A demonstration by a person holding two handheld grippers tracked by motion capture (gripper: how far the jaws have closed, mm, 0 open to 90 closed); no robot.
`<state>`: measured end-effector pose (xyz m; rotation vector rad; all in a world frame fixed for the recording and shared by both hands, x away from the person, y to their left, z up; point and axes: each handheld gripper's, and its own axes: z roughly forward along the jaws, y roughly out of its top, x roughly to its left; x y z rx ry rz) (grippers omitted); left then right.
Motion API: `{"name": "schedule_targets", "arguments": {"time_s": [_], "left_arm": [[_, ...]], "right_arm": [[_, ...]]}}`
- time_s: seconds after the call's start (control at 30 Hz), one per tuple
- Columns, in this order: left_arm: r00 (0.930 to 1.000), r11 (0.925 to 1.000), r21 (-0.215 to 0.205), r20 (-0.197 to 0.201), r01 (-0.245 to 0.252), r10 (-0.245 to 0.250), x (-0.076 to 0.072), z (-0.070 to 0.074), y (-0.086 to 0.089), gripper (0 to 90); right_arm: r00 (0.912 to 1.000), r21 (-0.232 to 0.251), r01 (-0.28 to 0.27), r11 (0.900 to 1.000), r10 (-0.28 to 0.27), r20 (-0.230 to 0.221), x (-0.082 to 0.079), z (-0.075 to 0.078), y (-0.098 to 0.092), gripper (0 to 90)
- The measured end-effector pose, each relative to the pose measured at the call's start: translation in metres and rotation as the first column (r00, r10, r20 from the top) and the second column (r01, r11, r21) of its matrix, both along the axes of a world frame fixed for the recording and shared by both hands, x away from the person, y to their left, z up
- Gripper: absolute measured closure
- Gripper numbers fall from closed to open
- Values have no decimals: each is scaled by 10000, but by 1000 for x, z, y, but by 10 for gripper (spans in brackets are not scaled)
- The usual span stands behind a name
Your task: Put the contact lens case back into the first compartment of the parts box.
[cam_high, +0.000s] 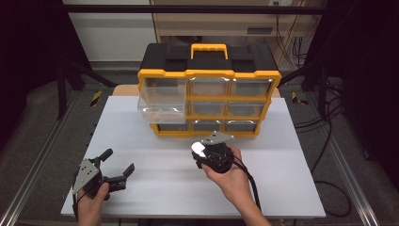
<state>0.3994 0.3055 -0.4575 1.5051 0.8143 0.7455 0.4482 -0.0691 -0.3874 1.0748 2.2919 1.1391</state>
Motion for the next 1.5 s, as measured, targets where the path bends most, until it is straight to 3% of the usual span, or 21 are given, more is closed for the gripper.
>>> {"name": "schedule_targets", "arguments": {"time_s": [0.47, 1.0, 1.33, 1.5], "left_arm": [[10000, 9999, 96, 33, -53, 52, 2, 1, 4, 12], [9999, 9998, 138, -58, -134, 135, 4, -2, 3, 12], [9993, 9994, 11, -57, -358, 358, 2, -2, 9, 12], [9994, 9995, 53, -127, -315, 315, 2, -3, 7, 12]], "right_arm": [[9961, 463, 364, 9983, -400, 791, 2, 36, -23, 491], [9888, 838, 879, 9926, -971, 1134, 1, 71, -61, 491], [9869, 1011, 922, 9906, -1045, 1233, 4, 94, -69, 491], [9860, 863, 785, 9932, -901, 1405, 3, 104, -65, 491]]}}
